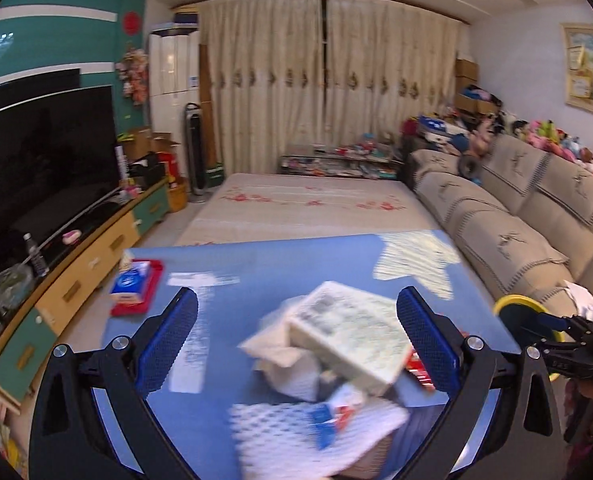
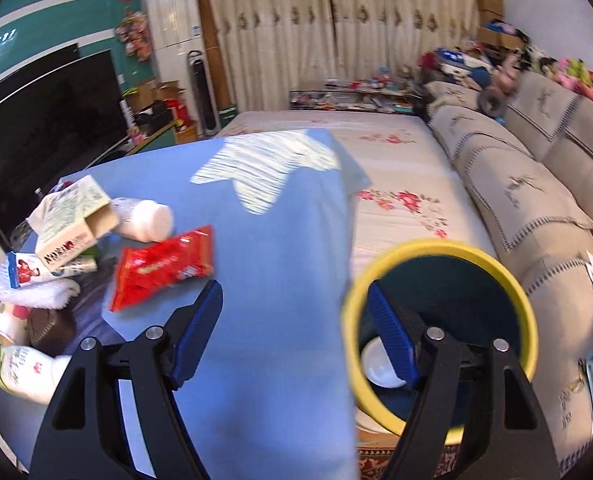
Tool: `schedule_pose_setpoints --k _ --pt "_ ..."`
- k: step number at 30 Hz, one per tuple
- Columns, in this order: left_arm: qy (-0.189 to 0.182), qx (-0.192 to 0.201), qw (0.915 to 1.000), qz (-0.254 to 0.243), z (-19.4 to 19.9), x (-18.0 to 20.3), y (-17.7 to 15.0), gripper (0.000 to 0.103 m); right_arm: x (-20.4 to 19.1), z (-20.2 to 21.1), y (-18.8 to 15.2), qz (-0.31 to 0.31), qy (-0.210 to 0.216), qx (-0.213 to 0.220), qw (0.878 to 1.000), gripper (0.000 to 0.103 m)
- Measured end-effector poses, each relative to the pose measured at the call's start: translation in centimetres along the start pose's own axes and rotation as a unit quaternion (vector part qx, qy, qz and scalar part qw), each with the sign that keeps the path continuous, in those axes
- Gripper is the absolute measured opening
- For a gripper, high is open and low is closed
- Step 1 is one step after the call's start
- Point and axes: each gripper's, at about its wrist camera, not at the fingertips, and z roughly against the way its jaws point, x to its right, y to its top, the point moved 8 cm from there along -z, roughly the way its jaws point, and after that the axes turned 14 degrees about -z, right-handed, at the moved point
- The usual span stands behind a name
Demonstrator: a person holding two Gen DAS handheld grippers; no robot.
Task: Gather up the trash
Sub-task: 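Grasp the red snack packet with the right gripper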
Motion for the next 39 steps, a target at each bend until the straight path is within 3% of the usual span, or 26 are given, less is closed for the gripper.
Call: schedule_pose_setpoints --k 3,5,12,18,23,24,33,34,35,37,39 --pt "0.035 0.003 0.9994 0.0 -1.1 -2.2 -1.7 0.098 -2.7 -2.5 0.2 0.01 0.008 -0.028 1.0 0.057" --pt "0.04 0.003 0.9992 0.007 -1.7 -2.8 -2.6 0.098 -4.0 -4.1 0.2 0.013 0.011 -0.047 0.999 0.052" --pt "0.034 -0.005 0.9989 0.031 -4.5 -3.4 -4.6 0.098 -5.9 -7.9 -0.7 0.006 -0.006 -0.088 0.996 0.049" --pt "0.015 -0.014 0.9992 0.033 -5.6 -2.6 -5.5 0.098 -6.4 -8.5 -1.3 0.009 -0.001 -0.094 0.996 0.047" --pt "0.009 -0.012 0.9992 0.037 -5.8 -2.6 -5.8 0.098 -6.6 -8.1 -0.8 -0.006 0.021 -0.089 0.996 0.002" --pt "0.009 -0.012 0.9992 0.037 -5.9 -2.5 -5.8 0.098 -6.6 -7.8 -0.7 -0.008 0.025 -0.086 0.996 0.0" --pt "0.003 -0.012 0.9992 0.038 -5.6 -2.3 -5.9 0.098 -6.7 -5.7 0.0 -0.01 0.032 -0.066 0.997 0.001" --pt "0.002 -0.012 0.9992 0.037 -5.7 -2.2 -5.9 0.098 -6.9 -5.8 -0.1 -0.01 0.036 -0.07 0.997 0.007" --pt "0.002 -0.011 0.9993 0.036 -5.6 -2.2 -6.0 0.098 -7.1 -6.0 -0.4 -0.009 0.042 -0.078 0.996 0.026" --pt "0.001 -0.01 0.9994 0.034 -5.6 -2.1 -6.0 0.098 -7.5 -6.1 -0.9 -0.011 0.051 -0.086 0.995 0.046" --pt "-0.001 -0.01 0.9993 0.035 -5.5 -2.1 -6.1 0.098 -8.1 -6.4 -1.5 -0.005 0.049 -0.098 0.994 0.048"
